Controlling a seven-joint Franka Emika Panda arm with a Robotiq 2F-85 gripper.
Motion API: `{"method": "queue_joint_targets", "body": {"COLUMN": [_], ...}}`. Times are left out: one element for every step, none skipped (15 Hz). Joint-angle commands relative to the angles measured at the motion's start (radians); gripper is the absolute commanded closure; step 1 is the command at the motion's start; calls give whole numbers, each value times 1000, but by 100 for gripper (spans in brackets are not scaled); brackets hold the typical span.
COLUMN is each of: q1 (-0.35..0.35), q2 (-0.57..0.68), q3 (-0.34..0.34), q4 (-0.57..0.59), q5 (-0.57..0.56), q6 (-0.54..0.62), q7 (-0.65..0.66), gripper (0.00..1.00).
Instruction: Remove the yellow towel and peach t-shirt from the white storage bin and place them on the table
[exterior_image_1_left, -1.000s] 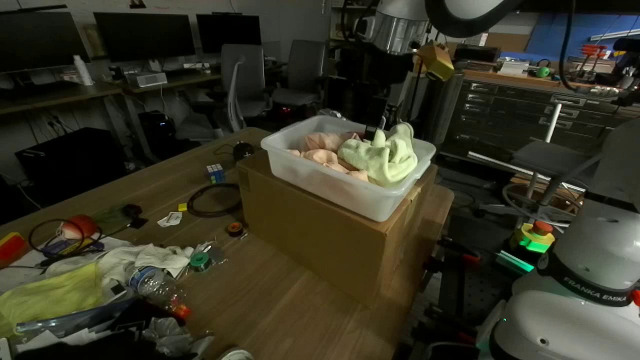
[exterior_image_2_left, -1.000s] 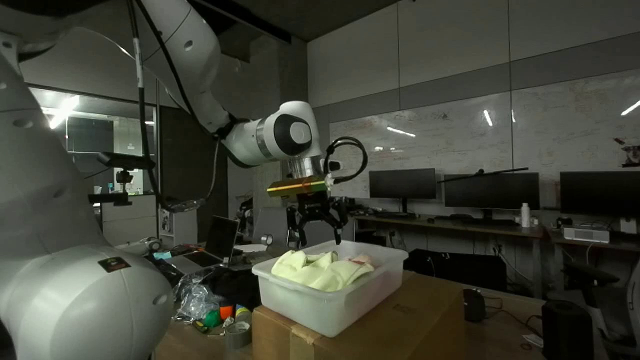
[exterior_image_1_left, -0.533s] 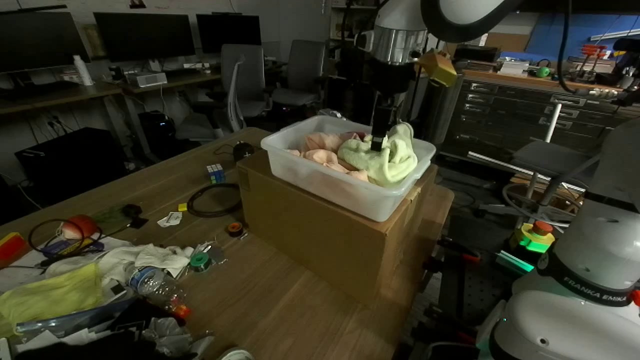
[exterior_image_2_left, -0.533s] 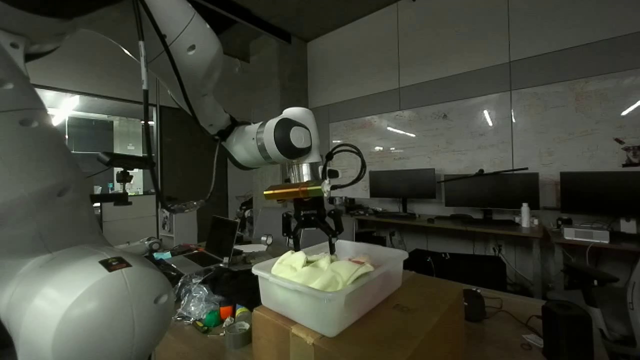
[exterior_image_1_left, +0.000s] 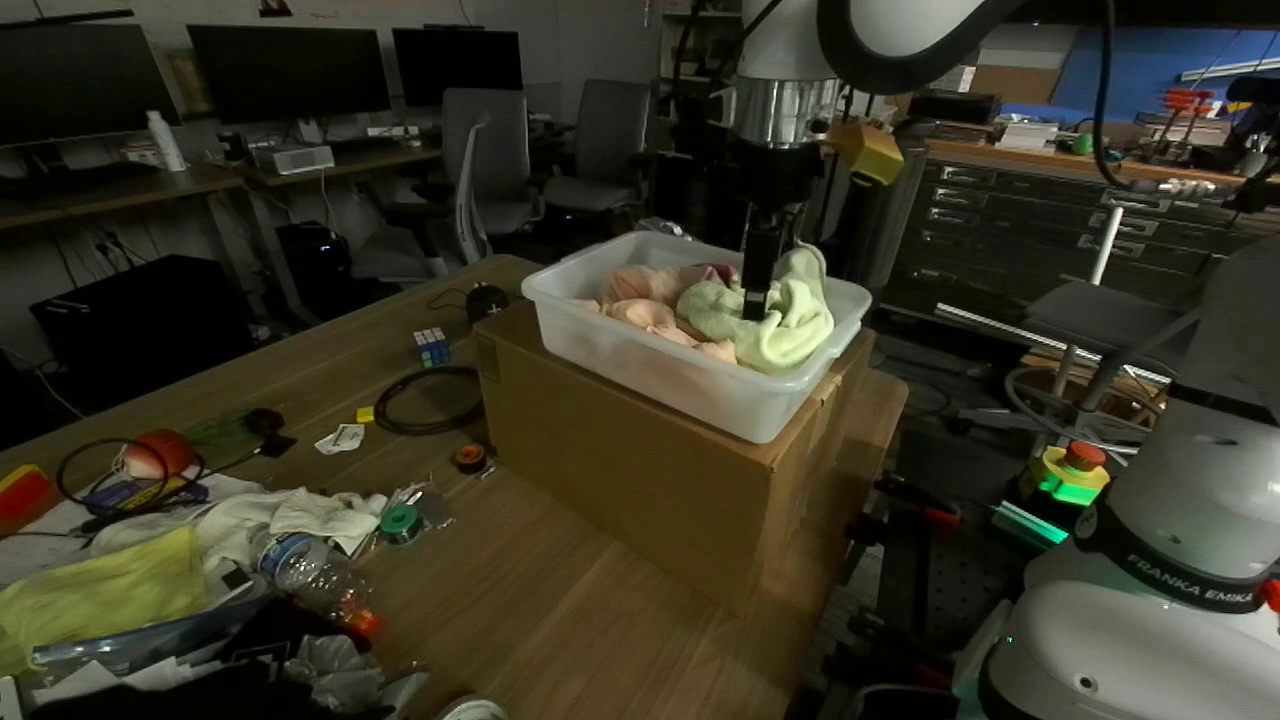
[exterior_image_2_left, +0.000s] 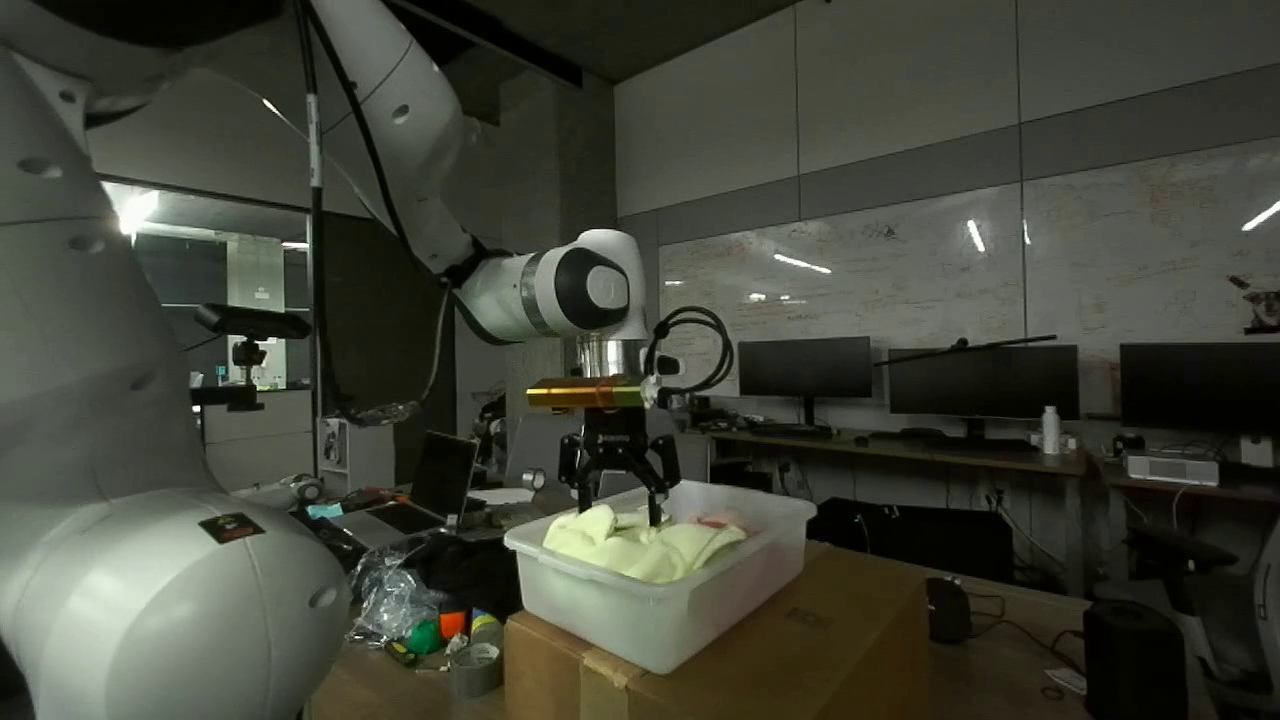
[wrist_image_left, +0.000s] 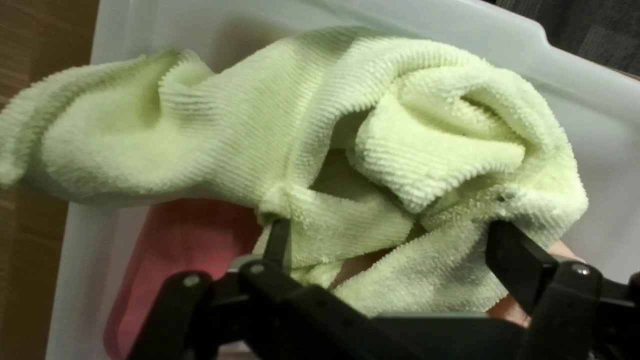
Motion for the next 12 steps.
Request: {"method": "queue_joint_targets", "body": {"q1": [-6, -8, -10, -11, -13, -14, -14, -15, -17, -17, -18, -17], "q2": [90, 110, 128, 141, 154, 162, 169, 174, 179, 180, 180, 179], "q3": [-4, -3, -3, -3, -3, -2, -2, -3, -2, -2, -1, -2], "q4": [52, 58, 63, 68, 72, 74, 76, 78, 79, 80, 79, 79], "q5": [-3, -9, -10, -9, -12, -16, -15, -12, -18, -15, -19, -14], "q6": [6, 11, 15, 16, 24, 33, 45, 52, 67, 72, 83, 89], "q7": [13, 13, 12, 12, 10, 8, 9, 11, 17, 20, 24, 23], "gripper": [0, 0, 0, 0, 0, 0, 0, 25, 26, 34, 42, 49]}}
